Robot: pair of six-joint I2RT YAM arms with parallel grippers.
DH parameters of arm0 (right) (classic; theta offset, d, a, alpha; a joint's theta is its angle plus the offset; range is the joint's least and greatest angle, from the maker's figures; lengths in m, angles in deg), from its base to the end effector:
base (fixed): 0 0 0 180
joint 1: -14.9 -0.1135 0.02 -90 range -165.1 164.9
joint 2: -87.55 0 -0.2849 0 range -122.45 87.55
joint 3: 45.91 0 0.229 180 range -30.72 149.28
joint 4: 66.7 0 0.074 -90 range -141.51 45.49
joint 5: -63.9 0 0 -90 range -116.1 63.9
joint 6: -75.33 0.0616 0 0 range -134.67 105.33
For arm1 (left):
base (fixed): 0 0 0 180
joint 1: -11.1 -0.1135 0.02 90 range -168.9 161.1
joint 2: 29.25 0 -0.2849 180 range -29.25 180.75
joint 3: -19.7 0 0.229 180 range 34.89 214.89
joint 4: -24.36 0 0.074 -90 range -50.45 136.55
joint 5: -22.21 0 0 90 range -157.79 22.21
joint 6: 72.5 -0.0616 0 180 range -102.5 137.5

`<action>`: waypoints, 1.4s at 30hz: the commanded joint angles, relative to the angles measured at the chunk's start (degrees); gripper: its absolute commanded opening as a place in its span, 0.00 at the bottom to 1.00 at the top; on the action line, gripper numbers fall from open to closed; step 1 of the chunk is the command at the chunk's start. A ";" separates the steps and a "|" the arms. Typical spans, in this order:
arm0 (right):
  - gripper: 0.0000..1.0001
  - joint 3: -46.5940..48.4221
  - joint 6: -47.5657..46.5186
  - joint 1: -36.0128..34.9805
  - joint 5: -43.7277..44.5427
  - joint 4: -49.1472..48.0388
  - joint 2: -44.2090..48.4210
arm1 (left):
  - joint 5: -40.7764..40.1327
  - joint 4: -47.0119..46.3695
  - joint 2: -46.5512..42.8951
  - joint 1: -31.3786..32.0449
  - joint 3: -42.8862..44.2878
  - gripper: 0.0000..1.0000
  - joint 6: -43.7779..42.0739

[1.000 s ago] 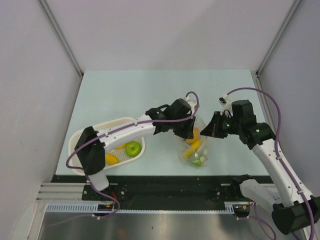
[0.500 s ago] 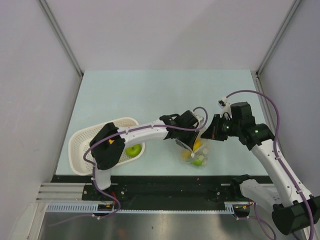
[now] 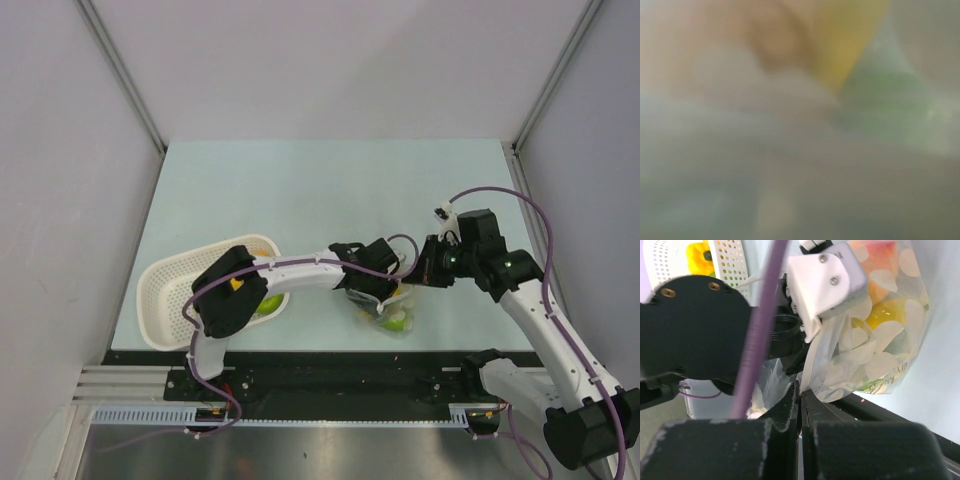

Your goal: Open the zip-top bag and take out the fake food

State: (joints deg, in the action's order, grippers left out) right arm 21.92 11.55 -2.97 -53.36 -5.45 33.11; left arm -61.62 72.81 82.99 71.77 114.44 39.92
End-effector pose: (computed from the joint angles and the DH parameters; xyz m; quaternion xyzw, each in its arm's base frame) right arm 0.1469 0.0770 0.3028 -0.0185 0.9106 0.3350 0.2413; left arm 0.1908 -0.3531 0.1848 0.3306 0.9191 -0.1774 0.1208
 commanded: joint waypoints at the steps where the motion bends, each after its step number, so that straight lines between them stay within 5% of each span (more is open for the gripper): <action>1: 0.00 -0.17 -0.64 0.12 -0.07 -0.80 1.17 | -2.39 1.55 2.97 1.30 -0.79 0.62 -1.49; 6: 0.00 -0.26 -1.52 0.12 0.37 -0.19 1.26 | -3.45 0.76 1.76 1.65 -2.03 0.49 -1.32; 16: 0.00 -3.33 -4.16 0.11 1.52 -0.27 1.43 | -0.82 9.36 -3.70 1.56 9.82 0.00 -2.03; 25: 0.00 -5.45 -3.63 -0.33 1.60 -1.77 2.76 | 10.68 14.56 -4.67 -0.36 18.89 0.00 4.12; 33: 0.00 -5.09 -3.19 -1.91 4.15 -1.33 4.16 | 18.34 8.76 -8.01 -4.85 18.10 0.00 12.47; 42: 0.00 -3.34 0.32 -1.56 13.46 -0.44 5.57 | 27.21 9.80 -13.19 -5.03 12.32 0.00 10.90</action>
State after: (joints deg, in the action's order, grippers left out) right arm 16.54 9.78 -4.65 -45.91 -5.93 37.55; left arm -42.45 83.80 76.68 66.35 129.67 51.00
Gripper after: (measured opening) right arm 0.010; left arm 0.439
